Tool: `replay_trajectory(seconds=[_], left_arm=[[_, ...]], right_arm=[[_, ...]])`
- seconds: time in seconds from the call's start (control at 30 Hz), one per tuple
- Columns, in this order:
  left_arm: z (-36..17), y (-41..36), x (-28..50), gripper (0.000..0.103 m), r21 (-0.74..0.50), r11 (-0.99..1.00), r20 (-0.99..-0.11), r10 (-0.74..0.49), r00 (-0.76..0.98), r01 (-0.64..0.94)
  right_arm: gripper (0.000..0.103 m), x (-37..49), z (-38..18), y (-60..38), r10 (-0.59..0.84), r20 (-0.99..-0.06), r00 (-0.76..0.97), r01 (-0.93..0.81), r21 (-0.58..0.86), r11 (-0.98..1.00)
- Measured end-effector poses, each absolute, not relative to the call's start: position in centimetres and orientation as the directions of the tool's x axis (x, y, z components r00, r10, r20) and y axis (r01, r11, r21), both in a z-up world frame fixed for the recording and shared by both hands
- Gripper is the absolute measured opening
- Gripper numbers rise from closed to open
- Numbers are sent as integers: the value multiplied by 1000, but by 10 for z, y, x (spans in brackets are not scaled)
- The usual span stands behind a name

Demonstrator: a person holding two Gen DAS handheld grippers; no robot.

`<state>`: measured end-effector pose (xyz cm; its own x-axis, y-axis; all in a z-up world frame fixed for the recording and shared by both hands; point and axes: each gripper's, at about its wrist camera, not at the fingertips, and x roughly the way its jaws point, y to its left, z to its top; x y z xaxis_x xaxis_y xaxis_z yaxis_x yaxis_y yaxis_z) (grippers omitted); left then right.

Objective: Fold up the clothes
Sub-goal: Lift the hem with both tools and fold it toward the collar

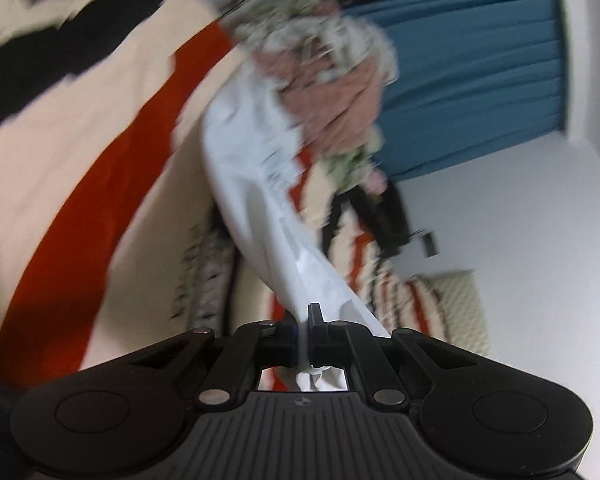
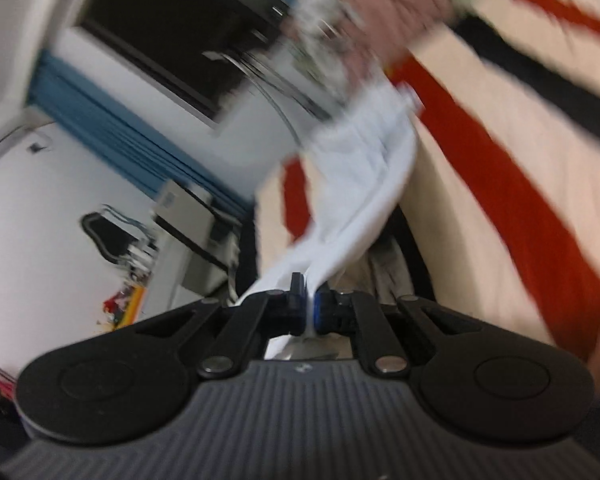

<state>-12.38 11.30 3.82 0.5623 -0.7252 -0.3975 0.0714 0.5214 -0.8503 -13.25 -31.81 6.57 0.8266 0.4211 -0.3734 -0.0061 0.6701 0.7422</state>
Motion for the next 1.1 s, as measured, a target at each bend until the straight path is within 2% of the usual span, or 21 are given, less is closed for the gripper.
replay_trajectory(seconds=[0.17,0.4,0.53,0.7,0.93,1.1], left_arm=[[69,107,-169,5,-821,560,-414,-716,562,109],[9,102,-198,4,-795,606,-548,-698,461,-28],[-5,103,-155,5,-764,629,-619,-652,439,-143],[7,75,-44,5,-690,707,-682,-561,470,-156],[-1,32,72,5,-566,824,-633,-426,646,-11],[-36,10,103,5,-482,874,-594,-380,709,64]], right_arm=[[7,-168,95,-329,436,-344,832,-68,716,695],[7,-182,25,-321,448,-502,740,54,707,705],[7,-147,3,-325,450,-538,713,149,743,653],[7,-65,-4,-333,396,-541,742,208,747,631],[7,60,-41,-344,316,-480,818,193,748,636],[7,102,-64,-334,258,-437,862,73,610,789]])
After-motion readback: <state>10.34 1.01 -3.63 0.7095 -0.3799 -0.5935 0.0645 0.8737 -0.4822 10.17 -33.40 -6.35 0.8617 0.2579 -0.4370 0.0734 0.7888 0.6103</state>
